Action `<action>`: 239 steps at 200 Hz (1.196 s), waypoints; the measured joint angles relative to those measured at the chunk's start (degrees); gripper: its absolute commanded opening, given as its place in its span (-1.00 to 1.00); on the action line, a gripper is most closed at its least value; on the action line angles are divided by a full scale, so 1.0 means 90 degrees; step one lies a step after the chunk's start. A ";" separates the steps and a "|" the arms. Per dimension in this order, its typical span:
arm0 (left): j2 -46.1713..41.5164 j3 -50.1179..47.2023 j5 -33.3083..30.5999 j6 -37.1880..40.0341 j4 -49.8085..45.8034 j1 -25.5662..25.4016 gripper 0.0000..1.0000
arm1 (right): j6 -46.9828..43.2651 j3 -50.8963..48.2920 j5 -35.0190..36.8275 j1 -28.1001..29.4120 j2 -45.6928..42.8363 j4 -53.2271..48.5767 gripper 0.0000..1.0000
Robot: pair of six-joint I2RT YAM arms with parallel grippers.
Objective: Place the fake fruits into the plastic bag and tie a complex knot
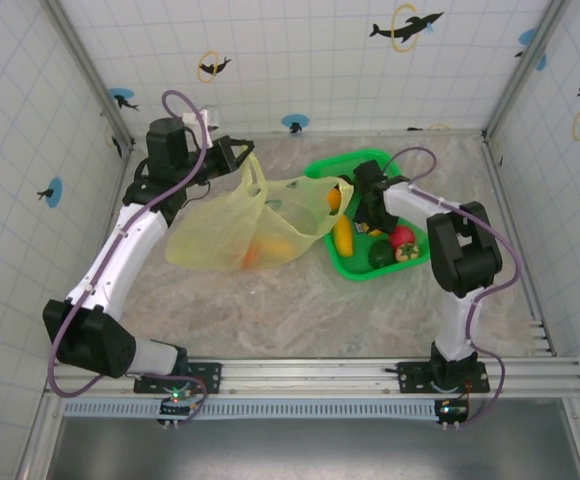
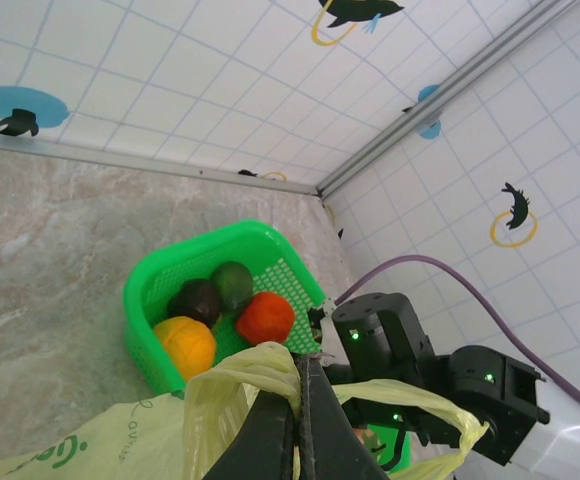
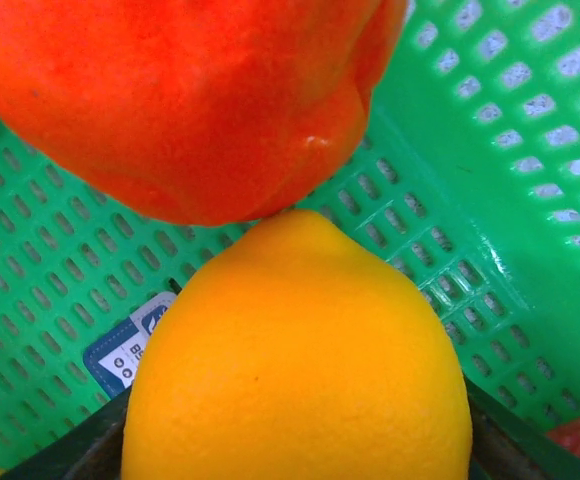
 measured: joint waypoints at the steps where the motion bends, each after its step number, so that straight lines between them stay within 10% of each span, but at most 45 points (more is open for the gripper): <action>1: 0.0000 0.0000 0.0002 0.0000 0.0000 0.0000 -1.00 | -0.0005 0.0000 -0.0005 0.0000 -0.0002 0.0002 0.21; 146: -0.0109 -0.0095 -0.0002 0.0000 0.0005 0.0000 -1.00 | -0.0690 -0.1421 -0.1673 -0.0469 -0.3847 0.2176 -0.02; 239: -0.0112 -0.0095 -0.0010 0.0000 0.0002 0.0000 -1.00 | -0.2191 -0.1290 -0.3682 0.1180 -0.4301 0.4401 -0.01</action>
